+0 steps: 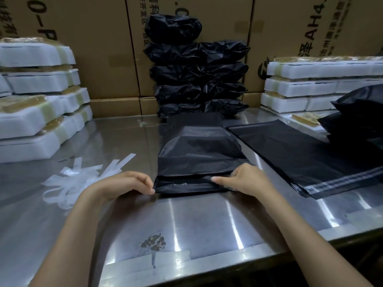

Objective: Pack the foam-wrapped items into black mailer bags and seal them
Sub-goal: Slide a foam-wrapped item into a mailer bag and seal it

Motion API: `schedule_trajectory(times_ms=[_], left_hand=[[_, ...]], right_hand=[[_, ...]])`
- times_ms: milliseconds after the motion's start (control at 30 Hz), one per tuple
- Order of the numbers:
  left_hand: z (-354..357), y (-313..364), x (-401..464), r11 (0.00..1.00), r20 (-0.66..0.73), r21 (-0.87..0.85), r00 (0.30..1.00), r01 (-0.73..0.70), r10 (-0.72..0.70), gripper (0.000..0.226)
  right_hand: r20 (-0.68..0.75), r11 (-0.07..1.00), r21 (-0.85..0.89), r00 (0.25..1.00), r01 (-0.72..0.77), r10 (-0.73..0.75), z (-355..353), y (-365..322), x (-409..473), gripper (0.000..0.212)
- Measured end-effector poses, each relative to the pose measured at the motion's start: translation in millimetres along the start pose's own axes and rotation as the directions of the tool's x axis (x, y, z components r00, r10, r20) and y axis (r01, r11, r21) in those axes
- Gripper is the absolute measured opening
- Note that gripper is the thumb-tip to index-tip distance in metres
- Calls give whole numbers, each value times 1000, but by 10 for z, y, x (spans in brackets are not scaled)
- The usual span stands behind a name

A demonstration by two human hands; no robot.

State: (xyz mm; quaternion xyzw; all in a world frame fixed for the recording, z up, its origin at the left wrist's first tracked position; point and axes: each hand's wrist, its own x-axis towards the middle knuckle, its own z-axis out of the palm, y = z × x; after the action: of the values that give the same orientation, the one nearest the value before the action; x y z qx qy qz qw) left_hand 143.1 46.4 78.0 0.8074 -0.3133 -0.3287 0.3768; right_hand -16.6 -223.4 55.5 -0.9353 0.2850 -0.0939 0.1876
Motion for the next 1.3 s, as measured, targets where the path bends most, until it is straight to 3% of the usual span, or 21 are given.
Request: schedule_trajectory(times_ms=[67, 133, 167, 233, 267, 367, 467, 533, 633, 700, 800, 967, 1167, 1233, 1300], left_hand=[[12, 8, 0, 1000, 2, -10, 1000, -3, 3, 16], [12, 7, -5, 1000, 0, -14, 1000, -6, 6, 15], [7, 3, -5, 1000, -3, -10, 1000, -7, 7, 15], [-2, -6, -9, 1000, -6, -2, 1000, -10, 10, 15], [0, -7, -8, 1000, -2, -4, 1000, -9, 9, 15], [9, -2, -3, 1000, 5, -7, 1000, -11, 11, 12], [11, 4, 2, 1000, 11, -7, 1000, -16, 16, 11], [4, 3, -2, 1000, 14, 3, 1000, -18, 18, 11], [-6, -13, -4, 1000, 22, 18, 1000, -21, 21, 17], [-4, -19, 0, 999, 33, 30, 999, -24, 23, 22], [-5, -24, 3, 999, 33, 37, 999, -23, 22, 16], [-10, -27, -16, 998, 39, 30, 998, -47, 46, 14], [-72, -24, -141, 986, 11, 160, 999, -53, 52, 63], [7, 39, -166, 985, -63, 164, 996, -49, 60, 66], [184, 150, -139, 976, -173, 168, 971, -136, 165, 62]], right_hand=[[125, 991, 136, 992, 8, -25, -81, 84, 29, 73], [207, 898, 433, 978, -83, -9, -142, 145, 37, 59], [218, 772, 614, 975, -165, 35, -162, 164, 42, 47], [241, 405, 871, 960, -277, 139, -196, 209, 54, 26], [254, 249, 924, 953, -290, 167, -214, 257, 61, 23], [302, -23, 953, 939, -302, 164, -281, 460, 63, 31], [308, -364, 898, 944, -247, 120, -322, 641, 56, 39], [257, -486, 863, 948, -138, 189, -318, 675, 58, 34], [176, -520, 854, 941, 1, 291, -299, 671, 69, 23], [145, -597, 799, 940, 73, 309, -310, 714, 50, 27], [76, -759, 644, 980, 94, 186, -353, 818, -5, 50], [-108, -884, 462, 994, 67, 18, -412, 866, -85, 50], [7, -696, 717, 999, -39, -49, -364, 533, -122, 41], [55, -650, 751, 992, -118, -116, -317, 329, -148, 39], [129, -574, 785, 968, -233, -216, -260, 41, -171, 34]])
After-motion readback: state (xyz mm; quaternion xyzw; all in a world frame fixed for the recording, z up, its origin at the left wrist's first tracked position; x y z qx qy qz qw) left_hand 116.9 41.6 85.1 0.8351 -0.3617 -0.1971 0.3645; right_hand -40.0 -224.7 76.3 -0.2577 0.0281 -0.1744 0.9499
